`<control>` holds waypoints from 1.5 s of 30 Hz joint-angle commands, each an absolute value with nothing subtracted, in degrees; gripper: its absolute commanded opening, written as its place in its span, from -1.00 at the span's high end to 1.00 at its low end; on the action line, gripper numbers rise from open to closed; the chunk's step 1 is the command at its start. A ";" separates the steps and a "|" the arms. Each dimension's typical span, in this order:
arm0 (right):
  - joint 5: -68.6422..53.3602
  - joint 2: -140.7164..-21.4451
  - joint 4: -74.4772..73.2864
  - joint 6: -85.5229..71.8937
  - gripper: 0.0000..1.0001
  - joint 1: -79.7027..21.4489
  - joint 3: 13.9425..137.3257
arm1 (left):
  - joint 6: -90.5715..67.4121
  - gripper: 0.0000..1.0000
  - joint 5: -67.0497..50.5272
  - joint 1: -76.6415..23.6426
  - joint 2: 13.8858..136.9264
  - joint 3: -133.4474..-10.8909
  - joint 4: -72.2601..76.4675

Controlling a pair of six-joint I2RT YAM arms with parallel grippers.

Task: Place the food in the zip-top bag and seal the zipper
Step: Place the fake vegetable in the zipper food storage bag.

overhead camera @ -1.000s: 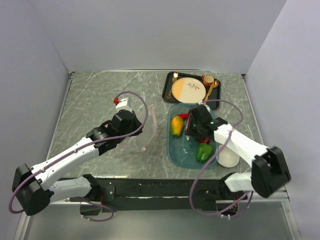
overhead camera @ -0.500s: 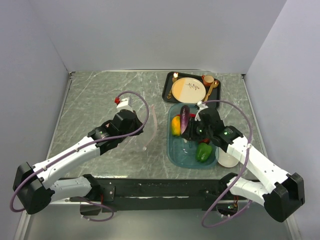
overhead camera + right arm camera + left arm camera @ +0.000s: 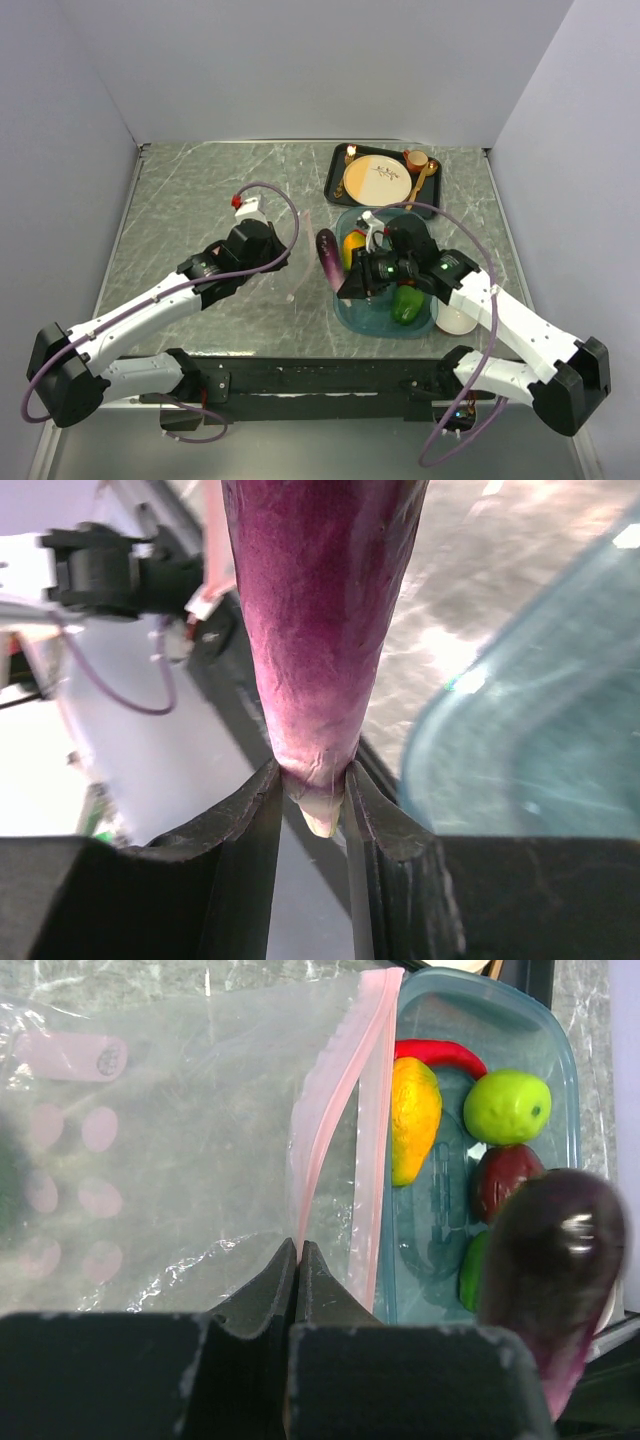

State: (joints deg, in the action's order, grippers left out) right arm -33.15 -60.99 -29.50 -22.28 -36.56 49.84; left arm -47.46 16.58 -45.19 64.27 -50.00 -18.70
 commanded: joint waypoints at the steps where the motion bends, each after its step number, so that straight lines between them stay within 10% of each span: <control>1: -42.18 -63.98 -21.28 -26.62 0.49 -37.61 49.49 | -46.67 0.98 14.68 -45.00 63.98 -49.75 -15.38; 24: -49.75 -79.54 -12.57 -35.15 0.71 -38.32 49.48 | -39.90 0.99 9.76 -45.00 55.28 -42.19 -10.46; 45: -44.13 -84.72 -14.67 -38.67 0.45 -38.41 58.62 | -38.41 0.98 5.89 -45.35 54.49 -40.25 -10.46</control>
